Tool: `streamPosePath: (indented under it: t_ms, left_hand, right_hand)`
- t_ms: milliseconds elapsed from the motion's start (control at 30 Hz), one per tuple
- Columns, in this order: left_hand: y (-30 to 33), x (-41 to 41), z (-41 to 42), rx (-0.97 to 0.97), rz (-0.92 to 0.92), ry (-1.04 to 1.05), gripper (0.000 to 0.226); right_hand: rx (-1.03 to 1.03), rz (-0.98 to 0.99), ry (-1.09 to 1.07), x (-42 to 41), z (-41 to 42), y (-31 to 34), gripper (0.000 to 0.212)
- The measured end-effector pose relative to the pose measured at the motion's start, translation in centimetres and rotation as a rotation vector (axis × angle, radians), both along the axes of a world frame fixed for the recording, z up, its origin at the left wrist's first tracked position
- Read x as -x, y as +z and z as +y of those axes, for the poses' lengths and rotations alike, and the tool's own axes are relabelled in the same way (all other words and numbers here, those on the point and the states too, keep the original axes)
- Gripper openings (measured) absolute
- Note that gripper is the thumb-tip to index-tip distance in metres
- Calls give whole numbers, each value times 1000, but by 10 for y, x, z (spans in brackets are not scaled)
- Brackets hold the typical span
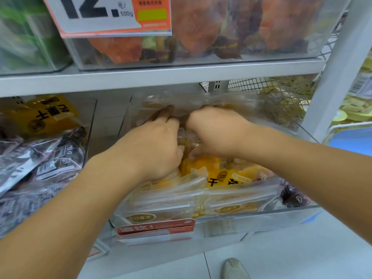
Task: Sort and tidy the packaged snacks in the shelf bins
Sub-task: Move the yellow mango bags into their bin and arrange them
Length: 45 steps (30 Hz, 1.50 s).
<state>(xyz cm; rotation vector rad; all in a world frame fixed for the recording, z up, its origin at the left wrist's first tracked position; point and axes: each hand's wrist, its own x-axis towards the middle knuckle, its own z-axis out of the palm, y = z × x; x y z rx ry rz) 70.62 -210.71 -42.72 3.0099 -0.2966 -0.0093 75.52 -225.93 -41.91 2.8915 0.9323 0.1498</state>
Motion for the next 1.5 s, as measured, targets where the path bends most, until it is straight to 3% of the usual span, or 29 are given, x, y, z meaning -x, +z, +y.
streamPosePath:
  t_ms: [133,233,333,400,500,533,667,767,867,967,1067,1333,1500]
  left_hand:
    - [0,1,2,-39,-20,-17,40]
    - [2,2,1,-54,-16,-34,37]
    - [3,3,-1,-71,-32,-27,46]
    - [3,3,-2,-77,-71,-11,51]
    - [5,2,-2,-76,-77,-2,52]
    - [5,3,-3,-69,-48,-6,49]
    - [7,5,-6,-60,-31,-16,17]
    - [7,2,-7,-77,-57,-18,15]
    - [7,-3,-12,-23,-64,-61,13]
    - [4,-4,-14,15,-99,-97,13]
    - [3,-3,-10,10,-143,-88,12]
    - [3,-2,-8,26,-204,-14,22]
    - [2,-2,-4,3,-180,-25,27]
  right_hand:
    - [-96,161,-1,-8,-28,0,52]
    - [-93,285,12,-3,-38,5,90]
    - [-21,269,-18,-1,-42,-1,102]
    - [-44,237,-27,-4,-46,-6,91]
    - [-112,14,-8,-15,-55,-3,36]
    - [-138,-46,2,-18,-57,-1,28]
    - [-151,-8,50,-15,-63,-2,29]
    - [-143,184,64,-5,-60,10,19]
    - [-129,314,71,0,-48,22,32]
    - [-95,226,104,0,-26,13,53]
    - [-59,136,66,-4,-20,6,42]
    - [-86,18,-47,-6,-48,6,59]
    - [2,97,-101,-3,-55,16,60]
